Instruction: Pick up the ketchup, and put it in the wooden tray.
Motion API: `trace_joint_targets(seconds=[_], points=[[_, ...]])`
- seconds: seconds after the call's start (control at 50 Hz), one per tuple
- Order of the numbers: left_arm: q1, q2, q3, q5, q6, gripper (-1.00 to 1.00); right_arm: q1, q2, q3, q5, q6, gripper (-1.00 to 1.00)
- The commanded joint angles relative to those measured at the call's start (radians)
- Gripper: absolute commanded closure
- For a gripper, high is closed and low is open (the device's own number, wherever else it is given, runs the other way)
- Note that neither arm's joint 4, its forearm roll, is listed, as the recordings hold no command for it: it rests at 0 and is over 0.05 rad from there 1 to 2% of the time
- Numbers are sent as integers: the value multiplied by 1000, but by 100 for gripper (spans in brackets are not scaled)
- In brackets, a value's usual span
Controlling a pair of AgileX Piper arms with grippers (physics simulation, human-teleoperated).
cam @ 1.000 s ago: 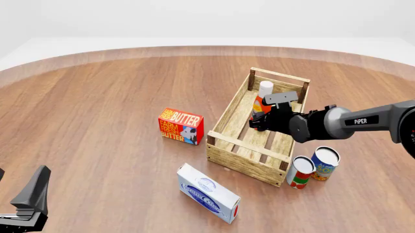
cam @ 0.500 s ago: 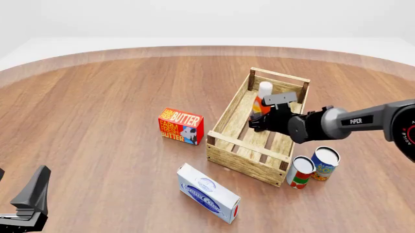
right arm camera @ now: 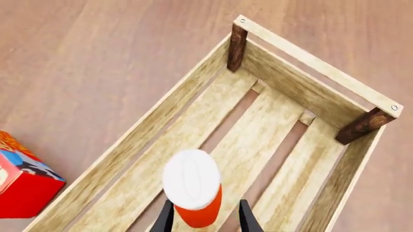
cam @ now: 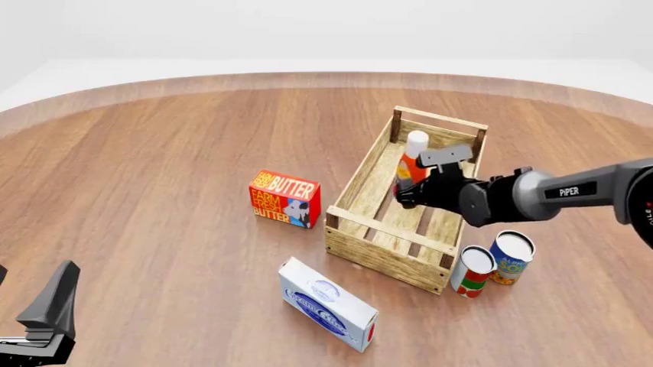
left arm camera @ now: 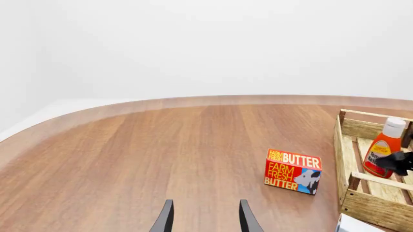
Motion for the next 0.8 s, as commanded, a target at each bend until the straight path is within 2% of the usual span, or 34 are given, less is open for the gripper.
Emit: trace_joint_targets(seconds=[0.02,0.22,0.34,0.8], points=[[0,0,0,0,0,-100,-3,-45,14,2,-27,-100],[0,0,0,0,0,-100,-7,-90,25,11,-59,-100],[0,0,0,0,0,-100,8,-114,39,7,-54,-100],[0,0,0,0,0,-100,26,-263,47,64,-94,-100]])
